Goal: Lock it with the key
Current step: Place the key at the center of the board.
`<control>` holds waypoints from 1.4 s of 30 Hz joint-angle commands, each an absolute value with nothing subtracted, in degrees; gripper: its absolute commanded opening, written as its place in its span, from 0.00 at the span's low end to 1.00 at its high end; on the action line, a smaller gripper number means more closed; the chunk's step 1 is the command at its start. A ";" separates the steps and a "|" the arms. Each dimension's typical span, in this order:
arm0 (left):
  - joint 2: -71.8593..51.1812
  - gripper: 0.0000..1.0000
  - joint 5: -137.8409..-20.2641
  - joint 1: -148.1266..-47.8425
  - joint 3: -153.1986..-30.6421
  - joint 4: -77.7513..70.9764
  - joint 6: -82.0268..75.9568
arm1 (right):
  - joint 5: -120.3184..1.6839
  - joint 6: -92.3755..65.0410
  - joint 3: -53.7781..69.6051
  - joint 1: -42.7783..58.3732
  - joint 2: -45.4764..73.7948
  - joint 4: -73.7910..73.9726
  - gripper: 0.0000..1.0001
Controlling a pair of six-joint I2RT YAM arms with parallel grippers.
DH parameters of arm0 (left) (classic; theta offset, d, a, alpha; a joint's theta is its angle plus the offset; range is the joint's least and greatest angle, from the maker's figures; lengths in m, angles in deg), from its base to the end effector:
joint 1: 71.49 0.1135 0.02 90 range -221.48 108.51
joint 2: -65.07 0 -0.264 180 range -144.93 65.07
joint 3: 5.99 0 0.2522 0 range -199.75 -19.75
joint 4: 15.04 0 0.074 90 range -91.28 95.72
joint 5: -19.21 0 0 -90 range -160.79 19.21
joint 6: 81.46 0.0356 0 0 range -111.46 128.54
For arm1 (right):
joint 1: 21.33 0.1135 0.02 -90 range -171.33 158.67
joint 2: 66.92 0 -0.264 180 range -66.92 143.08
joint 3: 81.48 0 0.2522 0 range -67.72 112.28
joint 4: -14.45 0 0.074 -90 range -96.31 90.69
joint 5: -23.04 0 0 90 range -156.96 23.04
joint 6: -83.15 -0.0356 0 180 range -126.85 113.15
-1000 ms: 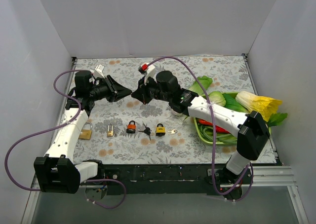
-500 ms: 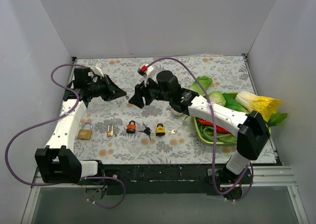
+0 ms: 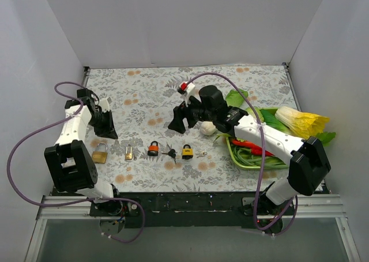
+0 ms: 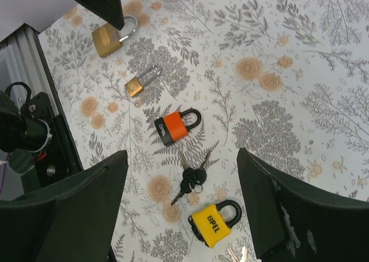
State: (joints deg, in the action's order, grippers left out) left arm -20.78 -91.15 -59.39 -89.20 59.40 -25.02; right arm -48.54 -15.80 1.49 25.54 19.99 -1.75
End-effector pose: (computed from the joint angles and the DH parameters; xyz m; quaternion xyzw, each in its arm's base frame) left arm 0.2733 0.0459 0.2605 -0.3611 0.9091 -0.1932 0.0761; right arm 0.2369 0.2694 0.3227 -0.3496 0.7356 0.3805 0.4380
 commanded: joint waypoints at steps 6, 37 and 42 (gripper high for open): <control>-24.05 0.00 -83.54 -59.18 -81.72 56.64 -19.84 | -46.04 -14.85 -1.36 22.09 16.66 -1.69 0.85; -28.98 0.50 -82.82 -59.36 -79.24 50.65 -21.16 | -43.76 -15.47 -1.45 20.15 16.75 -2.12 0.85; -27.48 0.71 -88.18 -59.36 -91.44 56.27 -21.34 | -44.37 -12.67 2.84 19.28 16.22 -6.25 0.86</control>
